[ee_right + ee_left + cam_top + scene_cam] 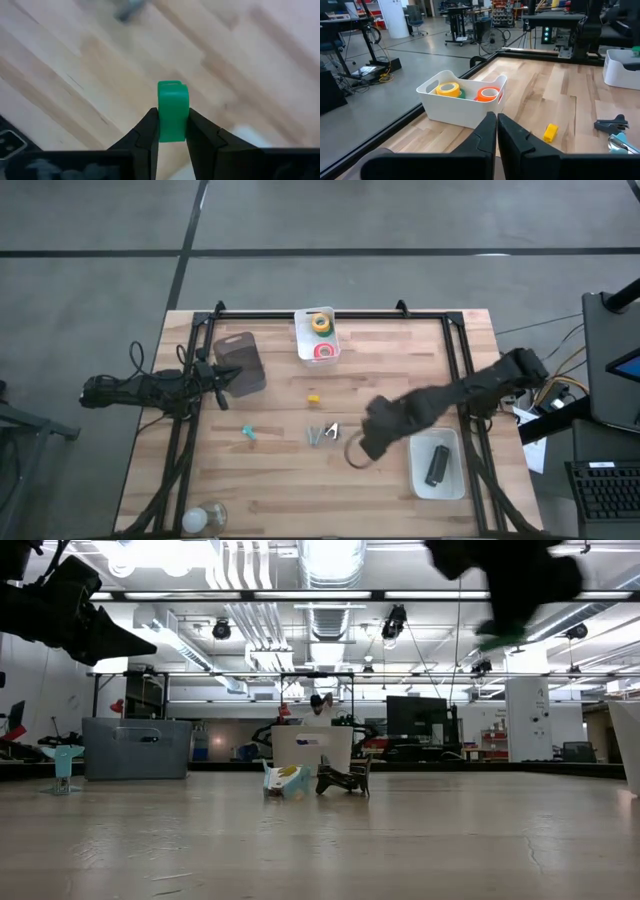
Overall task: Pick and place Stapler, Stapler remover, tape
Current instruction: Put the green stapler into the bottom white bin
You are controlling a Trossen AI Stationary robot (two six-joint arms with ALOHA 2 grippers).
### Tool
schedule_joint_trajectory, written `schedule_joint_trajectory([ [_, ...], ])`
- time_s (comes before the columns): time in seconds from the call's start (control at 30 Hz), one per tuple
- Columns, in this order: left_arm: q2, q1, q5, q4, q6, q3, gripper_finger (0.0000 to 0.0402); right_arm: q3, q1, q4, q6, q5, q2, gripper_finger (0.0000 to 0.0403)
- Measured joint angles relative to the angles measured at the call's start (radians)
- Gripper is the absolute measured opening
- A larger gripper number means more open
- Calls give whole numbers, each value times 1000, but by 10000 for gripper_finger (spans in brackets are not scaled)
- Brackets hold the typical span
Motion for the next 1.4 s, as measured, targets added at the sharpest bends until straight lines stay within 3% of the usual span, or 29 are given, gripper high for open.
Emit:
schedule_joint_trajectory([
  [0.37, 0, 0, 0, 0, 0, 0, 18, -253, 230, -13, 468, -4, -138, 76],
  [0.6, 0, 0, 0, 0, 0, 0, 21, -389, 292, -10, 674, -11, -196, 73],
  [0.73, 0, 0, 0, 0, 0, 0, 18, -458, 291, 43, 707, -21, -218, 80],
  [0.97, 0, 0, 0, 0, 0, 0, 21, -562, 286, 159, 728, -135, -231, 78],
  [1.4, 0, 0, 0, 0, 0, 0, 20, -570, 284, 177, 740, -188, -232, 129],
])
